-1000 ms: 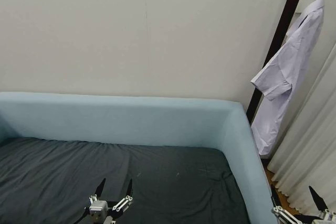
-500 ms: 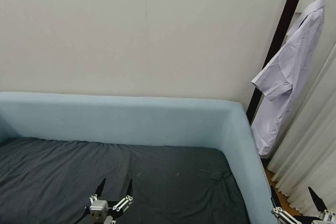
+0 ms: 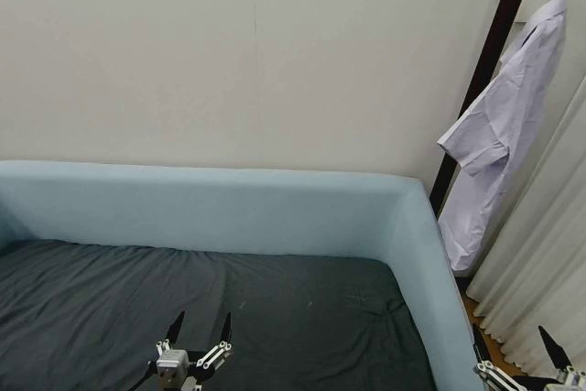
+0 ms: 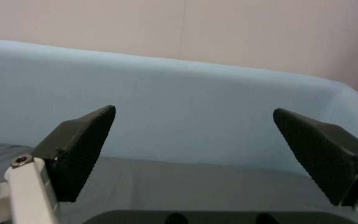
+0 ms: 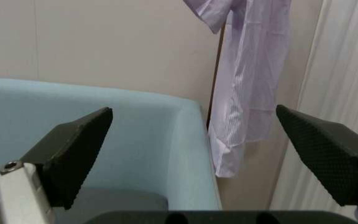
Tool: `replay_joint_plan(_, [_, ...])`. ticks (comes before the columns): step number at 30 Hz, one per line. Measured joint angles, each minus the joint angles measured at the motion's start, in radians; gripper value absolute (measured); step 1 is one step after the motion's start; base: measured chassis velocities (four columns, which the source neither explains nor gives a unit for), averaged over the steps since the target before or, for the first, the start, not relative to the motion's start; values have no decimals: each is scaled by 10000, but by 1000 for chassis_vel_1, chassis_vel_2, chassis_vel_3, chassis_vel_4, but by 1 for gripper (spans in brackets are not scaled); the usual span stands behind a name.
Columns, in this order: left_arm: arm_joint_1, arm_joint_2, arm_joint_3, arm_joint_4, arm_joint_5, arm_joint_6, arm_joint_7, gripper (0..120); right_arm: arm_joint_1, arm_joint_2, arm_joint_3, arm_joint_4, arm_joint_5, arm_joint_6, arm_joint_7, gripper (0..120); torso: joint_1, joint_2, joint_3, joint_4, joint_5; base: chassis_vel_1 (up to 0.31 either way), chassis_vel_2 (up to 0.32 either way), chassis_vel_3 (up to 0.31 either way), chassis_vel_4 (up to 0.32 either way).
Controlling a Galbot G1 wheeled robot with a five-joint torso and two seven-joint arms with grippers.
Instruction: Pick up the clothes from the sofa and hang them on the clothes hanger.
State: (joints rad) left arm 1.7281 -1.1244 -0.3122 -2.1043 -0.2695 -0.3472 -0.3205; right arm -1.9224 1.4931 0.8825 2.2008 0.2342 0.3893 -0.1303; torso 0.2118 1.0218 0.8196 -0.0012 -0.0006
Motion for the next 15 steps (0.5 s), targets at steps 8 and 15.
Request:
replay_joint_plan(8, [0, 0, 0, -7, 0, 2, 0, 100, 1, -5, 5, 9, 9, -11, 7, 100, 0, 0, 0, 0, 0, 0, 0, 0, 0])
replay_joint_plan(15, [0, 0, 0, -10, 0, 3, 0, 100, 1, -7, 5, 12, 13, -15, 12, 100, 0, 0, 0, 0, 0, 0, 0, 0, 0])
